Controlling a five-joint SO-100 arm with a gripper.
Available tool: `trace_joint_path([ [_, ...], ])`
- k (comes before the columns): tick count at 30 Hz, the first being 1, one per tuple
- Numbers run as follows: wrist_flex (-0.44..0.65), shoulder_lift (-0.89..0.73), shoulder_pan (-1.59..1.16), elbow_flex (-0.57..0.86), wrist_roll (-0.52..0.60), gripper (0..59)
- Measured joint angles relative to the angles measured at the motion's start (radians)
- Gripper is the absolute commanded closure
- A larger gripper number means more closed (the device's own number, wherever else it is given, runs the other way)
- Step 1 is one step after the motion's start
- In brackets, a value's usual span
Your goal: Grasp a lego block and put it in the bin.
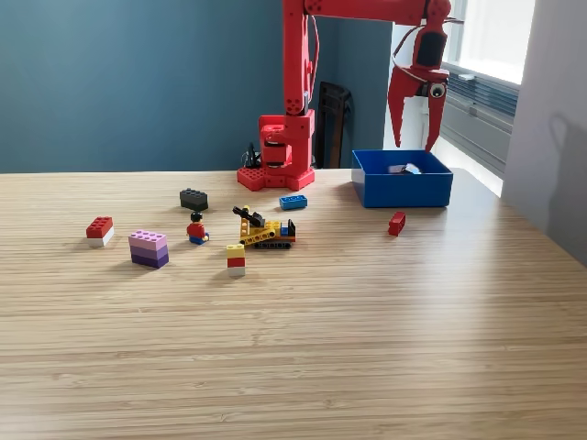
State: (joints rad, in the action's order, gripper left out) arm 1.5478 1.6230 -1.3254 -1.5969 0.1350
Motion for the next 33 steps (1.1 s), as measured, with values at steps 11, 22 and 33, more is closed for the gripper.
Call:
trace_joint_path([
  [11,0.026,0.000,0.141,0.086,0.051,47.3],
  [22,0.026,0.000,0.465,0.129,0.054,48.7],
  [33,0.026,0.000,0.785,0.129,0.025,49.4],
])
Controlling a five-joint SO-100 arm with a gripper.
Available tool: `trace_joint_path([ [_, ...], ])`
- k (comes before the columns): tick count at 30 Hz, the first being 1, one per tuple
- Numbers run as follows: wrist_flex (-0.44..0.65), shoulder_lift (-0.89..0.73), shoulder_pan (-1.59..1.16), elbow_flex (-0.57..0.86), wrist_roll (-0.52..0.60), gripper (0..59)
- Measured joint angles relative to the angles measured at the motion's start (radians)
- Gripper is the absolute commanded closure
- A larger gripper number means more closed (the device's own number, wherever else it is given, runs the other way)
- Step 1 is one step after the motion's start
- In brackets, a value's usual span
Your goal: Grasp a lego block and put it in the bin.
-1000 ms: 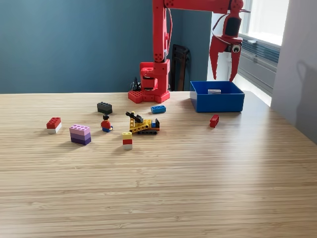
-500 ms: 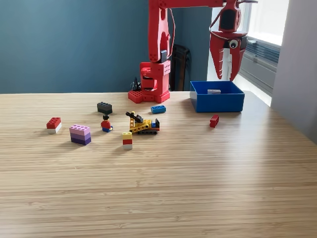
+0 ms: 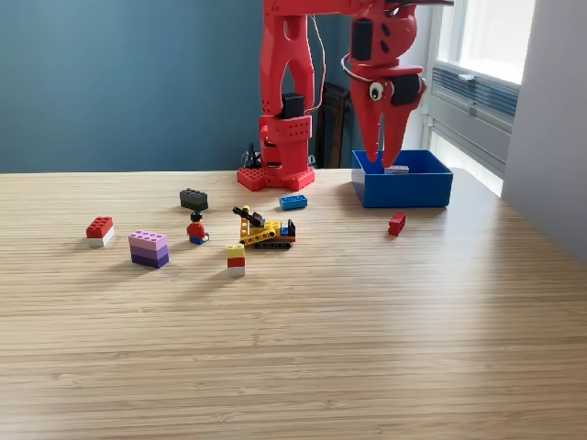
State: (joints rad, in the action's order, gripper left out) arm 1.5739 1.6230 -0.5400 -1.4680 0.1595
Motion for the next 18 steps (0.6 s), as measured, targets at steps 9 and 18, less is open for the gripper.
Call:
trace_joint_path([
  [9,0.000,0.000,0.132,0.000,-0.064,49.4],
  [18,-0.017,0.000,0.158,0.000,-0.078,49.2],
])
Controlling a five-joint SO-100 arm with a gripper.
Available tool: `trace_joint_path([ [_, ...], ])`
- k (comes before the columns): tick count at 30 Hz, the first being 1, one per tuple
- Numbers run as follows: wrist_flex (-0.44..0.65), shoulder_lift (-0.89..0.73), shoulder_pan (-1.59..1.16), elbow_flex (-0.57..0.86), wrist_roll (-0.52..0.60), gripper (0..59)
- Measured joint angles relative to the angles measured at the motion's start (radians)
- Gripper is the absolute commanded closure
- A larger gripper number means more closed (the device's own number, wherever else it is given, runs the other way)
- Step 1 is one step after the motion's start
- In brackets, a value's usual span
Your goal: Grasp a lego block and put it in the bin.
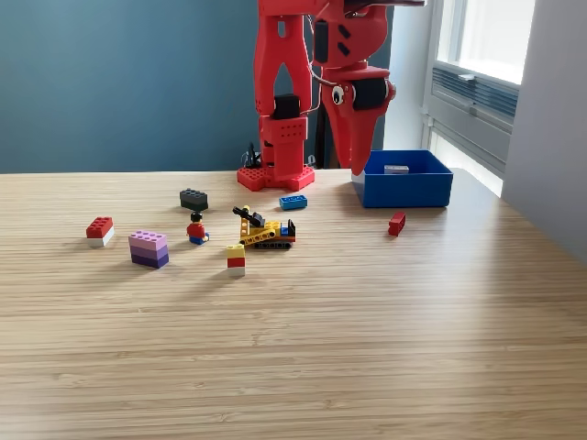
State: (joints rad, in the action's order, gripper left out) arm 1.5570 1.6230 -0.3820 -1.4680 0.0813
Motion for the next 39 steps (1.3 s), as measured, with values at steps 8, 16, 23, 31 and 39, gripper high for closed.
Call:
trace_joint_path([
  [8,-0.002,0.000,0.002,0.000,-0.002,49.2],
  [16,-0.017,0.000,0.052,0.000,-0.008,49.0],
  [23,-0.046,0.000,0.124,-0.012,-0.002,49.2],
  [31,-0.061,0.000,0.259,-0.023,-0.011,49.3],
  [39,-0.124,0.000,0.448,-0.055,-0.020,49.1],
])
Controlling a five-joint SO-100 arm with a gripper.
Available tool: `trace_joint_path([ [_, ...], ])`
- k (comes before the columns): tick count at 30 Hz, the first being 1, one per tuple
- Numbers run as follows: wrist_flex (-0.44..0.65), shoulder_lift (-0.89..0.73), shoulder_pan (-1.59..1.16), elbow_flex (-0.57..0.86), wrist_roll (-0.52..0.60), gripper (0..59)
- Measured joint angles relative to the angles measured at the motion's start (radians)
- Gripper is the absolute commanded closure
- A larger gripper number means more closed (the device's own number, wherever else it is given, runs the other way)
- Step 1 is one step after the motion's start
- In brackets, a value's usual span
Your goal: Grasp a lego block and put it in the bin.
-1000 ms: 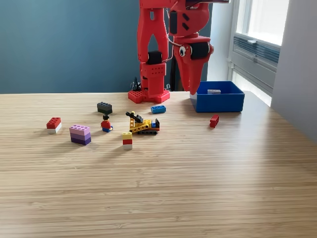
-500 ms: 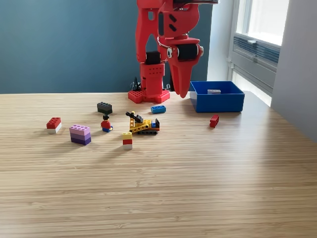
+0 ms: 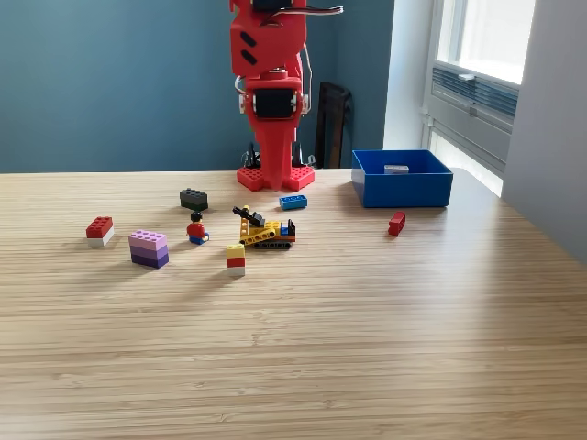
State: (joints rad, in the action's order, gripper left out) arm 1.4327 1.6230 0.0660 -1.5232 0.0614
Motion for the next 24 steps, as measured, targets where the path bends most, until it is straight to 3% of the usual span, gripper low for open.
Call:
trace_joint_path([
  [24,-0.014,0.009,0.342,-0.127,-0.041,49.5],
])
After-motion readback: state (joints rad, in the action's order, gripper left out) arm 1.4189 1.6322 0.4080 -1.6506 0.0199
